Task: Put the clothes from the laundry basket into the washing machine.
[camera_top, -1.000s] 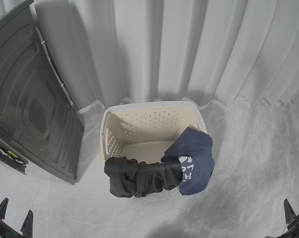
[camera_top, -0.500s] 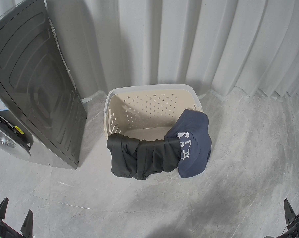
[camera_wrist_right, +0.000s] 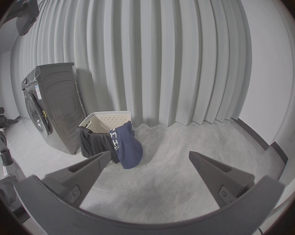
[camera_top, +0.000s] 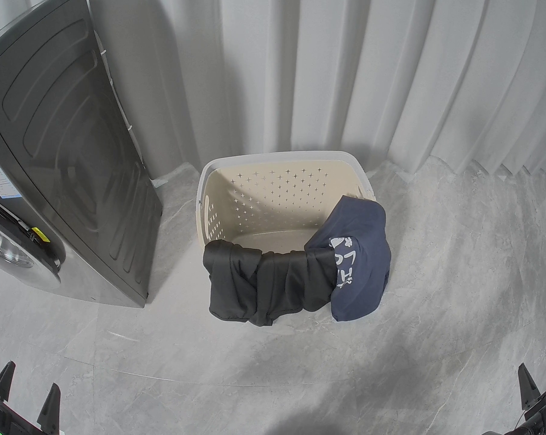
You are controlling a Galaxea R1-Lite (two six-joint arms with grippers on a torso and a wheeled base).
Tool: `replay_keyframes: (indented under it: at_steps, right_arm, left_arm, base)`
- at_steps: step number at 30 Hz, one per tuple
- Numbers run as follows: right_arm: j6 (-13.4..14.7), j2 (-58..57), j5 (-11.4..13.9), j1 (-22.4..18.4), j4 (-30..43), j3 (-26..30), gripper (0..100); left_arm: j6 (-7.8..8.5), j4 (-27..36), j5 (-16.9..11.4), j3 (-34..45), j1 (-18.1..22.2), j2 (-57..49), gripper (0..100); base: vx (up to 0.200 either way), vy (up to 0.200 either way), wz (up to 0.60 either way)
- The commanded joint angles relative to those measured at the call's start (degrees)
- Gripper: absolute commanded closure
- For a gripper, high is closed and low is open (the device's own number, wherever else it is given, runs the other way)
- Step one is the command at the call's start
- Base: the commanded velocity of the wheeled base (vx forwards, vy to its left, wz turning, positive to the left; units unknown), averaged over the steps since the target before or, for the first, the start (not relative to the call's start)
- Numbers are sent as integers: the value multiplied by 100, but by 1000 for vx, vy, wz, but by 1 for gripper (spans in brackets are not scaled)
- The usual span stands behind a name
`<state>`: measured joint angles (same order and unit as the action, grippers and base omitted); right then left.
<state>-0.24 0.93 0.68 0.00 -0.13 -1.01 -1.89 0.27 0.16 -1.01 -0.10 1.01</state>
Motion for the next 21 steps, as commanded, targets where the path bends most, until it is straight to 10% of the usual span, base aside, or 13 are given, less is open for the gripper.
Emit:
replay_keyframes:
  at_steps: [1,21]
  right_arm:
    - [-2,-22,2,0,5,92,0]
    - [-2,-22,2,0,-4,92,0]
  left_arm:
    - [4,0,2,84,-8,-57,0]
    - [-4,0,2,84,1,-66,0]
  base:
    - [0,200,0]
    - [0,200,0]
